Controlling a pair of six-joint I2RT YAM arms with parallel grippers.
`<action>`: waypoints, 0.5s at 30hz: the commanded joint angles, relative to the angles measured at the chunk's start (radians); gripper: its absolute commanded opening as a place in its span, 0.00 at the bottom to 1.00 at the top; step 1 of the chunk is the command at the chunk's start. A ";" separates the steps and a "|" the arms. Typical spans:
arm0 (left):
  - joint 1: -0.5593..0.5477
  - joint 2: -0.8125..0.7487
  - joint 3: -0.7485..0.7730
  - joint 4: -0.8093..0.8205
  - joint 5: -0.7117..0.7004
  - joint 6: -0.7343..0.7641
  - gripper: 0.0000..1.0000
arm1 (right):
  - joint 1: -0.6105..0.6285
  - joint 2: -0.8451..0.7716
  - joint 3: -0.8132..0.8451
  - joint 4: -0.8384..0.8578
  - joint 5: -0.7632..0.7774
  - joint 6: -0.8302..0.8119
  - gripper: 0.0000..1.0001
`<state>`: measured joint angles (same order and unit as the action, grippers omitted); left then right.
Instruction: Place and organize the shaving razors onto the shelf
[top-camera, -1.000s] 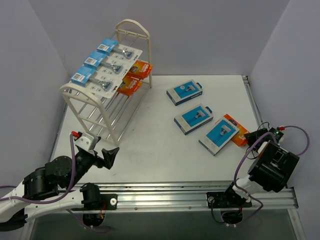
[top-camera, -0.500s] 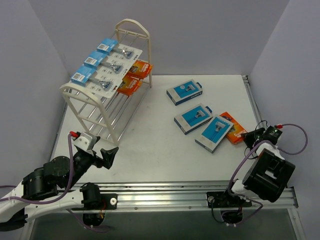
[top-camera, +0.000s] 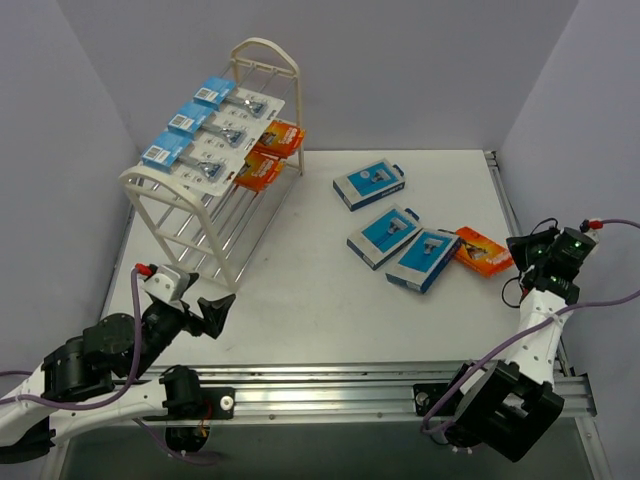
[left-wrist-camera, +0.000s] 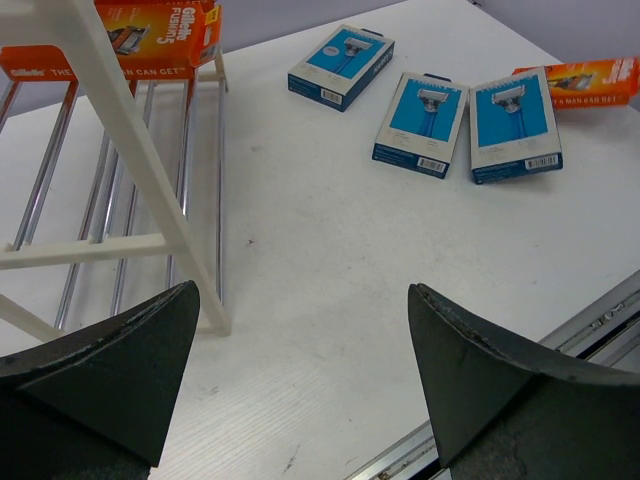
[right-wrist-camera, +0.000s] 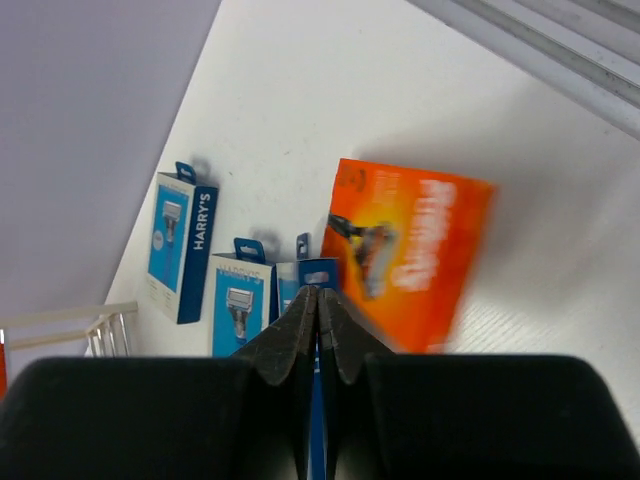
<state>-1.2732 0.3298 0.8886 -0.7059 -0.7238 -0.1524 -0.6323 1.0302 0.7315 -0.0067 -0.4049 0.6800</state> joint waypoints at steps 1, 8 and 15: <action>0.006 -0.023 0.012 0.017 0.009 0.002 0.94 | 0.003 -0.041 0.057 -0.090 0.018 0.001 0.00; 0.006 -0.029 0.015 0.016 0.011 0.001 0.94 | 0.005 -0.051 0.121 -0.145 0.015 -0.011 0.00; 0.008 -0.040 0.013 0.016 0.012 -0.004 0.94 | 0.000 -0.022 0.020 -0.132 0.032 -0.043 0.40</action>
<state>-1.2724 0.3073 0.8886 -0.7059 -0.7235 -0.1528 -0.6323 0.9913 0.7982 -0.1307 -0.3828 0.6621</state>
